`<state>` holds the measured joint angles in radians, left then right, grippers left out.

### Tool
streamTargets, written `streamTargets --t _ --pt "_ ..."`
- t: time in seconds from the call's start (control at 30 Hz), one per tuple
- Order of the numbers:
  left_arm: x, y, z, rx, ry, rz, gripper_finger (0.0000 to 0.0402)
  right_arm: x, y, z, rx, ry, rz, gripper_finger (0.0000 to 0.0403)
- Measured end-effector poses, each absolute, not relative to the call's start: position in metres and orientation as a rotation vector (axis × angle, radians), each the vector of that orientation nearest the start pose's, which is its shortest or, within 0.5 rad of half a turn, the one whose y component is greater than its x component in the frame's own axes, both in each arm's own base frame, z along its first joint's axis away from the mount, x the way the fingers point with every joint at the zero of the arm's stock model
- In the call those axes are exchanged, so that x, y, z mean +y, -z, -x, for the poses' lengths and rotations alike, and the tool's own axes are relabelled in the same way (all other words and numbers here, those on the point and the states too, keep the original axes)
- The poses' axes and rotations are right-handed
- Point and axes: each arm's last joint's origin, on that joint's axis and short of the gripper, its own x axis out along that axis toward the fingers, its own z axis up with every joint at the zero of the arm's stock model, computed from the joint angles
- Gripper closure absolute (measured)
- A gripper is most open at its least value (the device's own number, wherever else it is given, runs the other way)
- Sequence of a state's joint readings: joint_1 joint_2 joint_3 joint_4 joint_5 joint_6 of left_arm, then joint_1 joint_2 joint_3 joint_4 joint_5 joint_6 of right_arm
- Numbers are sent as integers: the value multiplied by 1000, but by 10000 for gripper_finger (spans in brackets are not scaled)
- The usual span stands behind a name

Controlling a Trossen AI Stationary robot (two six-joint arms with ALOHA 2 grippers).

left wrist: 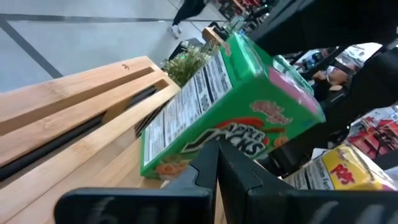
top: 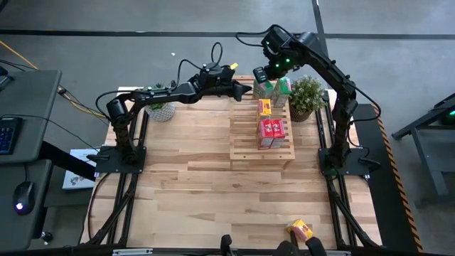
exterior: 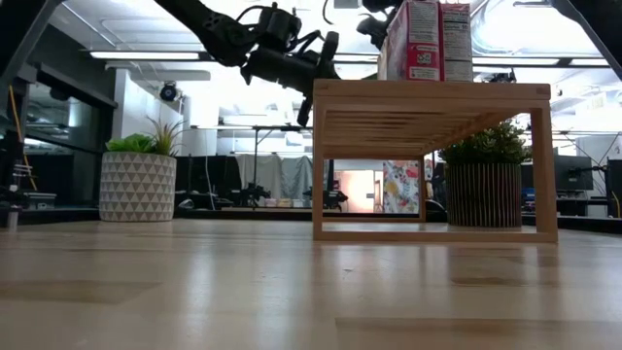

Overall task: Stack cereal on shelf
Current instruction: Put the green cereal on the shelf

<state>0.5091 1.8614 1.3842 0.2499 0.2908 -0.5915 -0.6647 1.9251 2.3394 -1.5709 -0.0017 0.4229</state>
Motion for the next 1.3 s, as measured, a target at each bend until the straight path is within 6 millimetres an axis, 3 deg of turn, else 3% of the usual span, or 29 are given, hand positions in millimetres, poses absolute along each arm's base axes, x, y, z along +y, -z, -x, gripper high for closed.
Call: streamTargets --t 0.5,0.63,0.8,1.3 --pt "189 -272 -399 98 -219 655 402 -217 -417 -274 965 852 -782 403" --pt "198 -255 -410 120 -261 736 402 -217 -417 -274 964 857 -783 403" --pt "204 -252 -421 137 -215 765 402 -219 -418 -272 959 880 -781 403" --pt "211 -250 -417 170 -197 723 402 -223 -418 -268 959 873 -787 403"
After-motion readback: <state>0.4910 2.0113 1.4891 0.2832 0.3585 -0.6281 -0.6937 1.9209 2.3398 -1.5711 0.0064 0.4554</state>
